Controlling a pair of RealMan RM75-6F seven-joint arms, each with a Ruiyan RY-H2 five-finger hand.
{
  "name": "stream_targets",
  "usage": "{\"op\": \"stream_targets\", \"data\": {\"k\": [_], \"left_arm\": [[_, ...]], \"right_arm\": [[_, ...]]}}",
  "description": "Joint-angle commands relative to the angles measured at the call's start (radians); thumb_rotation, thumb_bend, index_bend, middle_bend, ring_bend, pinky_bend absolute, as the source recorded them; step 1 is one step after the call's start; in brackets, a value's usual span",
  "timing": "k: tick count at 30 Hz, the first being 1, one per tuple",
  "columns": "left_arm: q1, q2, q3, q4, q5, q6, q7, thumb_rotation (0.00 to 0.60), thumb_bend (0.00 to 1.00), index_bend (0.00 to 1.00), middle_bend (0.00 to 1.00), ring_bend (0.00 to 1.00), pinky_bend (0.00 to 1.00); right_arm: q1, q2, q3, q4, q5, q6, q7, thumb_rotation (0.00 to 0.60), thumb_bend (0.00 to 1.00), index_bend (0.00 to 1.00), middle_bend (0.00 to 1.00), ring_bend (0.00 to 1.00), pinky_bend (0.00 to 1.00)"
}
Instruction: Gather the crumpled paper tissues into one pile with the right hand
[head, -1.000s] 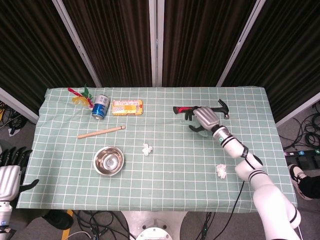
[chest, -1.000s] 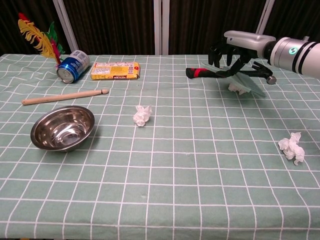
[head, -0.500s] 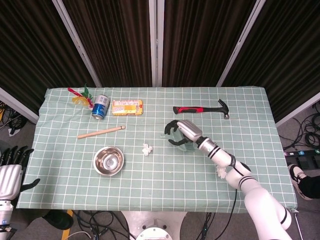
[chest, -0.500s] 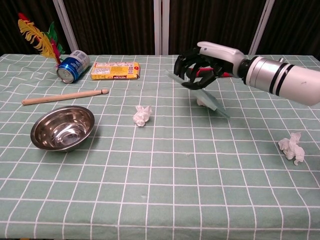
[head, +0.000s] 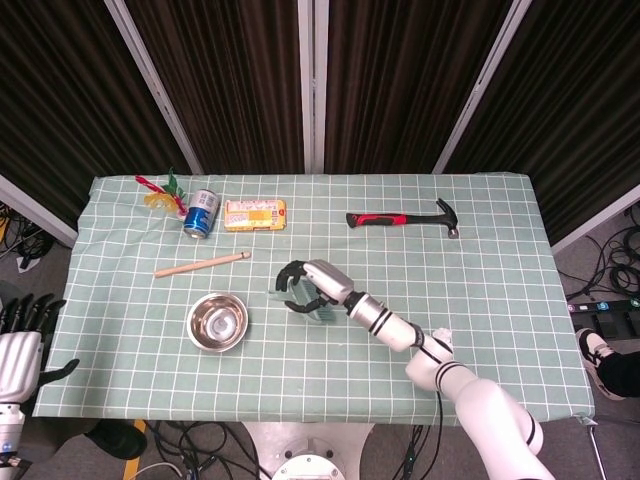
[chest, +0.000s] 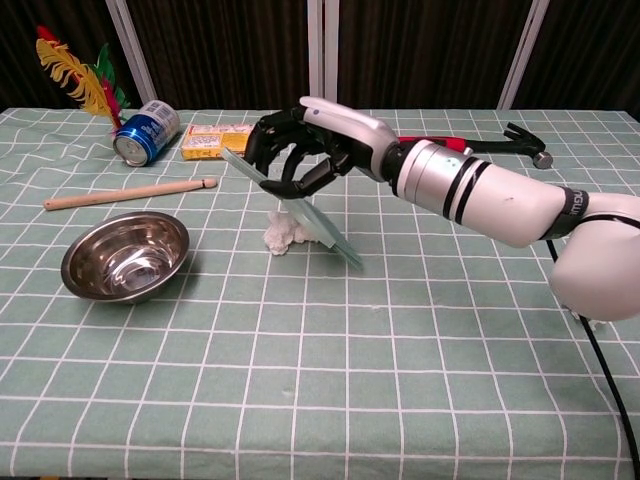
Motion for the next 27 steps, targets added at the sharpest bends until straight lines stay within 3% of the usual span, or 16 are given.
{"op": "stream_targets", "data": {"k": [1, 5, 10, 14, 20, 23, 27], "left_arm": [[0.0, 0.001, 0.001, 0.001, 0.0, -0.003, -0.002, 0.6, 0.0, 0.16, 0.1, 0.04, 0.06], [0.0, 0.0, 0.001, 0.003, 0.004, 0.0, -0.005, 0.6, 0.0, 0.16, 0.1, 0.04, 0.06], [-0.001, -0.002, 0.002, 0.012, 0.01, -0.002, -0.017, 0.6, 0.0, 0.16, 0.1, 0.04, 0.06], [-0.005, -0.007, 0.002, 0.024, 0.017, -0.006, -0.028, 0.6, 0.0, 0.16, 0.1, 0.04, 0.06], [-0.019, -0.01, -0.003, 0.037, 0.031, -0.013, -0.037, 0.6, 0.0, 0.16, 0.1, 0.04, 0.06], [-0.022, -0.01, -0.004, 0.041, 0.034, -0.014, -0.04, 0.6, 0.0, 0.16, 0.1, 0.04, 0.06], [-0.026, -0.01, -0.004, 0.039, 0.033, -0.021, -0.045, 0.6, 0.0, 0.16, 0.1, 0.04, 0.06]], "right_arm": [[0.003, -0.009, 0.014, -0.002, 0.011, 0.019, 0.0, 0.6, 0.63, 0.56, 0.61, 0.3, 0.42], [-0.014, 0.016, 0.029, -0.025, 0.02, 0.079, -0.012, 0.6, 0.63, 0.56, 0.61, 0.3, 0.42], [-0.09, 0.137, 0.026, -0.148, 0.029, 0.163, -0.127, 0.6, 0.63, 0.56, 0.62, 0.31, 0.41], [-0.192, 0.3, 0.009, -0.367, 0.052, 0.211, -0.3, 0.6, 0.63, 0.56, 0.62, 0.31, 0.41], [-0.372, 0.566, -0.019, -0.782, 0.156, 0.248, -0.624, 0.6, 0.63, 0.56, 0.62, 0.31, 0.4], [-0.449, 0.653, -0.039, -0.899, 0.197, 0.275, -0.703, 0.6, 0.63, 0.56, 0.62, 0.31, 0.4], [-0.527, 0.728, -0.084, -0.953, 0.205, 0.282, -0.691, 0.6, 0.63, 0.56, 0.62, 0.3, 0.39]]}}
